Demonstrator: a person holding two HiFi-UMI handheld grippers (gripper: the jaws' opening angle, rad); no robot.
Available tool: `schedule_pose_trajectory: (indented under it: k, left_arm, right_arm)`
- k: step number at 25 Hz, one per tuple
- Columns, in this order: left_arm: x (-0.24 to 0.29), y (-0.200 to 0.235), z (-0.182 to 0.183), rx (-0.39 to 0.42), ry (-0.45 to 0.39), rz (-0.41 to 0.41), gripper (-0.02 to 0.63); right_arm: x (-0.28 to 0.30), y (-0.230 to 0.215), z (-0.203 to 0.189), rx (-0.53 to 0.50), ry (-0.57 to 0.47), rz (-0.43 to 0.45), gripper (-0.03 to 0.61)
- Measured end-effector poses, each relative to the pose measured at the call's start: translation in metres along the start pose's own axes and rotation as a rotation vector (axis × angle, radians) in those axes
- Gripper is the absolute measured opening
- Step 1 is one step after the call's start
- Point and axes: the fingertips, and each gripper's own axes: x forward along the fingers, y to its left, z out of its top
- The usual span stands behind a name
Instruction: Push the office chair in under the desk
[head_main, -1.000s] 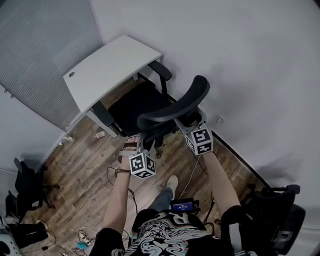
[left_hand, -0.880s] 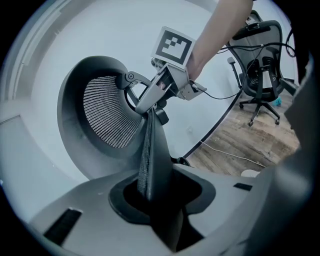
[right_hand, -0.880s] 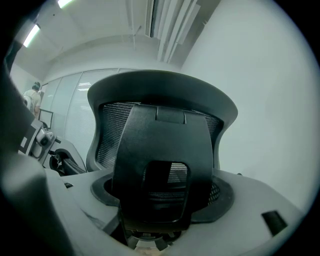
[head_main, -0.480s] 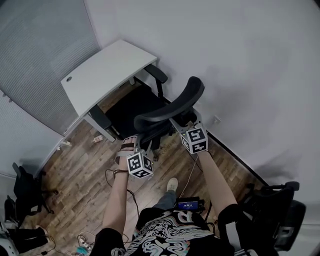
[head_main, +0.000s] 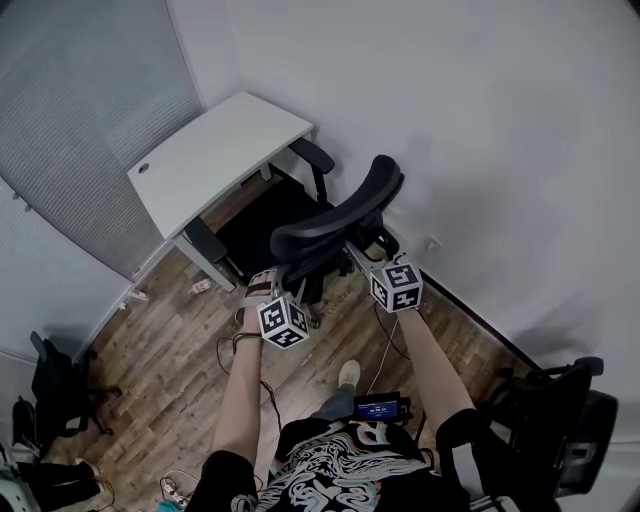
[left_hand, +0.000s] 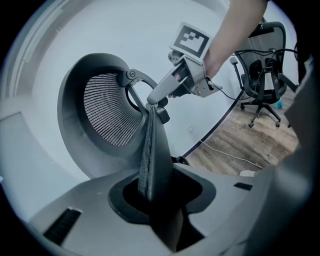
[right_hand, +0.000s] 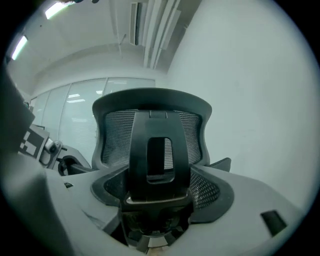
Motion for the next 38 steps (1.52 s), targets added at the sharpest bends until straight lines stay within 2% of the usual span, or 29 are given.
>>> schedule_pose_trajectory:
  k: [4,7,10,12,14,15,16,17,19,22,26,29,31,34,38]
  left_arm:
    - [-0.001,0.0,-0.004,-0.016,0.016,-0.014,0.146]
    - [-0.008,0.001,-0.001,-0.083,0.009,0.018,0.206]
    - [-0.027,0.009,0.01,-0.179,-0.076,0.12,0.24]
    - [-0.043,0.015,0.02,-0.189,-0.128,0.186,0.245]
    - [-0.063,0.022,0.033,-0.2,-0.189,0.231,0.245]
    - [-0.075,0.025,0.04,-0.235,-0.231,0.24,0.239]
    - [-0.088,0.027,0.046,-0.291,-0.279,0.241,0.216]
    - [-0.102,0.027,0.049,-0.362,-0.327,0.239,0.172]
    - [-0.13,0.026,0.051,-0.507,-0.405,0.235,0.115]
    - [-0.176,0.023,0.045,-0.664,-0.49,0.224,0.031]
    - [-0.224,0.027,0.026,-0.766,-0.555,0.204,0.015]
    - [-0.245,0.026,0.015,-0.854,-0.601,0.155,0.012]
    - [-0.252,0.021,0.008,-0.879,-0.597,0.143,0.012]
    - [-0.256,0.022,0.0,-0.849,-0.558,0.152,0.014]
    - [-0.266,0.032,-0.011,-0.818,-0.562,0.181,0.014]
  right_arm:
    - [-0.033,-0.002,-0.01,0.024,0.031,-0.029,0.318]
    - [-0.061,-0.001,-0.011,0.036,0.023,-0.054,0.305]
    - [-0.089,0.0,-0.009,0.093,-0.01,-0.086,0.304]
    - [-0.104,0.003,-0.008,0.109,-0.024,-0.095,0.302]
    - [-0.118,0.008,-0.004,0.083,-0.05,-0.111,0.302]
    - [-0.126,0.012,0.0,0.065,-0.075,-0.126,0.29]
    - [-0.135,0.015,0.004,0.052,-0.101,-0.143,0.233]
    - [-0.143,0.021,0.007,0.045,-0.121,-0.156,0.182]
    - [-0.159,0.035,0.011,0.029,-0.141,-0.166,0.126]
    - [-0.182,0.062,0.013,-0.019,-0.147,-0.169,0.031]
    - [-0.198,0.098,0.014,-0.019,-0.144,-0.156,0.03]
    - [-0.205,0.118,0.019,-0.006,-0.145,-0.151,0.029]
    - [-0.212,0.125,0.021,0.015,-0.142,-0.156,0.029]
    - [-0.219,0.133,0.037,0.015,-0.154,-0.167,0.029]
    - [-0.221,0.15,0.061,0.009,-0.192,-0.176,0.029]
